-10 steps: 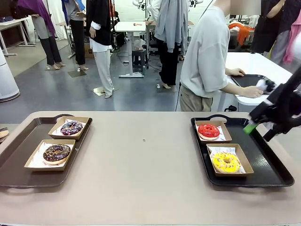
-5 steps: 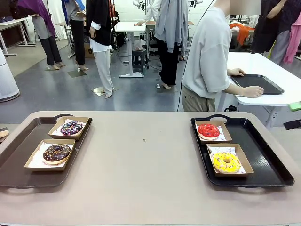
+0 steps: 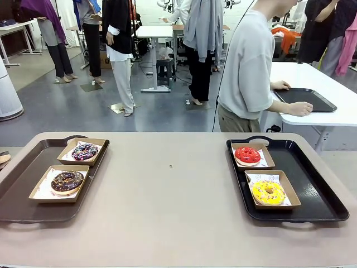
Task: Individually package the donuts and arrange them on the tray.
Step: Place the picked Paper togo box on the Handle tray.
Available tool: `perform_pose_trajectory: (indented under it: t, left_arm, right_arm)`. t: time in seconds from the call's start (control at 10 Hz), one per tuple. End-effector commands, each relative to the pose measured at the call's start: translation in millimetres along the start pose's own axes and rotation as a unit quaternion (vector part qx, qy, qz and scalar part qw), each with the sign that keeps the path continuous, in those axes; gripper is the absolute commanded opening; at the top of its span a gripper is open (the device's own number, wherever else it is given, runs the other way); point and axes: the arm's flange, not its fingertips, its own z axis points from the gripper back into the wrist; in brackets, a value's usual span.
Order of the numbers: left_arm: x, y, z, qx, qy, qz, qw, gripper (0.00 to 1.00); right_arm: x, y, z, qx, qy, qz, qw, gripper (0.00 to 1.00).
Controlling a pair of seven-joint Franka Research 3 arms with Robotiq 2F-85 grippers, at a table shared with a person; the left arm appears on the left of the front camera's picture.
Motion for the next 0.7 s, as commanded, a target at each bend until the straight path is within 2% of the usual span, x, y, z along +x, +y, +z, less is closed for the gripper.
perform_pose_trajectory:
  t: [0.0,0.1,0.2,0.6]
  left_arm:
    - [-1.2,-2.1,1.4,0.001,-0.002,0.000,1.000,1.00]
    - [-1.2,-2.1,1.4,0.001,-0.002,0.000,1.000,1.00]
    - [-1.2,-2.1,1.4,0.001,-0.002,0.000,1.000,1.00]
    - [-1.2,-2.1,1.4,0.001,-0.002,0.000,1.000,1.00]
  right_arm:
    - [15.4,-15.0,14.4,0.025,-0.028,0.001,0.999,1.00]
    - [13.3,-17.9,15.4,0.005,-0.013,0.015,1.000,1.00]
    - [4.7,-13.1,9.7,0.009,-0.016,-0.011,1.000,1.00]
    - [4.7,-13.1,9.7,0.009,-0.016,-0.011,1.000,1.00]
